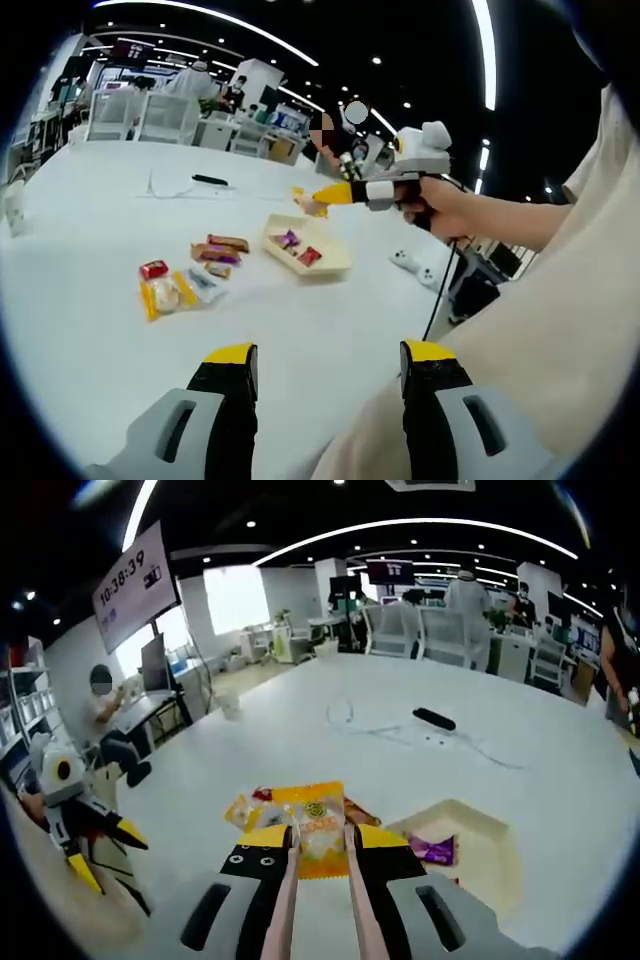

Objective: Place the target food into the container with the food tongs after gripping and lifting it, then release it inside without dropping or visibly crushing the food.

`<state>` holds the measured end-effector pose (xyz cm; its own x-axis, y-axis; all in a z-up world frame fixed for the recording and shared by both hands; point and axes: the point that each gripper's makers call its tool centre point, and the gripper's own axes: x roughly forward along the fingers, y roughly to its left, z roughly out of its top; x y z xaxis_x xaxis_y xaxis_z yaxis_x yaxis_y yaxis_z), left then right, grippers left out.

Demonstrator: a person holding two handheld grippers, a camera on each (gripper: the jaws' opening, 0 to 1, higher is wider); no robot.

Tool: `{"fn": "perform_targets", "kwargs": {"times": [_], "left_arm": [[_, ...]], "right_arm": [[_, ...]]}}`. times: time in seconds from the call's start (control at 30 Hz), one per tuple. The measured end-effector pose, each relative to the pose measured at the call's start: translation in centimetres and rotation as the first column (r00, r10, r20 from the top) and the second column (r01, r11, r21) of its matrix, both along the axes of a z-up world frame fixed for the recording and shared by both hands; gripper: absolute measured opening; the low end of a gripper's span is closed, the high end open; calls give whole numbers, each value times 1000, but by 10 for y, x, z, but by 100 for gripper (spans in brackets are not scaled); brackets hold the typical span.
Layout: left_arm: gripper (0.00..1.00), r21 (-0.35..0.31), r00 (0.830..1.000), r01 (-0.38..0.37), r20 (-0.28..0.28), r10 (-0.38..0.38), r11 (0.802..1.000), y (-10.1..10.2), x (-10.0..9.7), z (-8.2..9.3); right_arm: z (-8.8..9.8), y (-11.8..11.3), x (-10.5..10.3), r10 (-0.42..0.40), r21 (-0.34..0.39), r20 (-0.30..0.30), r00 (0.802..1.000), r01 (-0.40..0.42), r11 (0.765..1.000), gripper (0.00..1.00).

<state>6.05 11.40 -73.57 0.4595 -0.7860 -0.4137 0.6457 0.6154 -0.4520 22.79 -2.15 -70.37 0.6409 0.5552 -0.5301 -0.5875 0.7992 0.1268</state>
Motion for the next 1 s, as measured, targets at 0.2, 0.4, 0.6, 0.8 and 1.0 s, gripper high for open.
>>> {"fn": "perform_targets", "kwargs": {"times": [0.2,0.4,0.6,0.8,1.0], "left_arm": [[57,-1,1000,3,1,-3,1000,0,0,0],[57,-3,1000,2,1,-2,1000,0,1,0],[57,0,1000,3,-1,-3,1000,1,0,0],[57,-4,1000,1,0,-1,1000,0,1,0],[57,-3,1000,-2,-6,2,1000,2,-2,-2]], "right_arm": [[3,-4,2,-14,0,5,1000,14,1000,24],[3,-12,9,-27,-3,11,1000,27,1000,24],[9,-20,14,-39,-12,23,999,39,999,24],[13,-28,17,-69,-3,28,997,69,998,24],[20,-42,23,-106,4,43,993,106,994,24]]}}
